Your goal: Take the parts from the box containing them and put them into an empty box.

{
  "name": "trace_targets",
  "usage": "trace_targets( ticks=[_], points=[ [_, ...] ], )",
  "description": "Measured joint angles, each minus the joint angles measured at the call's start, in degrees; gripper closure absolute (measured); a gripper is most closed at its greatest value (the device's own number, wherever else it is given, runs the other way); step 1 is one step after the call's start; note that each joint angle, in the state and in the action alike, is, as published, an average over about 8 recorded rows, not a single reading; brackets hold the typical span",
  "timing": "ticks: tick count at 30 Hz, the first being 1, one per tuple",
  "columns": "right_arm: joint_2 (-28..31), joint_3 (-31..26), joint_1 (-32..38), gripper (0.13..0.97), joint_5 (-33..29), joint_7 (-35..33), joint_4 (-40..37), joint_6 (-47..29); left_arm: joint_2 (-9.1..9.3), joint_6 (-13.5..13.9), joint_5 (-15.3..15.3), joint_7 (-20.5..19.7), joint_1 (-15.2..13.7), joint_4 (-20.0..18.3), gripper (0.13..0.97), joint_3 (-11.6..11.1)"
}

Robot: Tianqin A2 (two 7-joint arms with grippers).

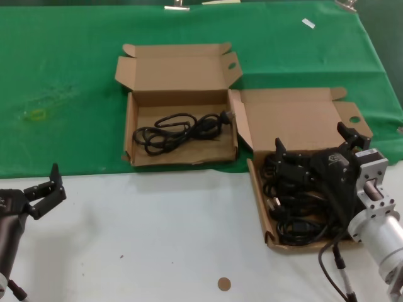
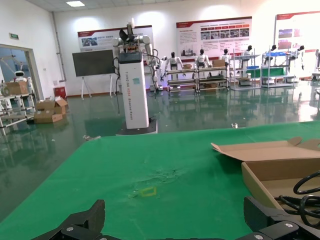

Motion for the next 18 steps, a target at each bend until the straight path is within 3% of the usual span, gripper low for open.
trace_targets(
  ticks=[18],
  points=[
    [0.0,0.0,0.0,0.129,0.0,0.0,0.0,0.0,0.0,0.0,0.0,0.0,0.0,0.0,0.132,0.0]
  ],
)
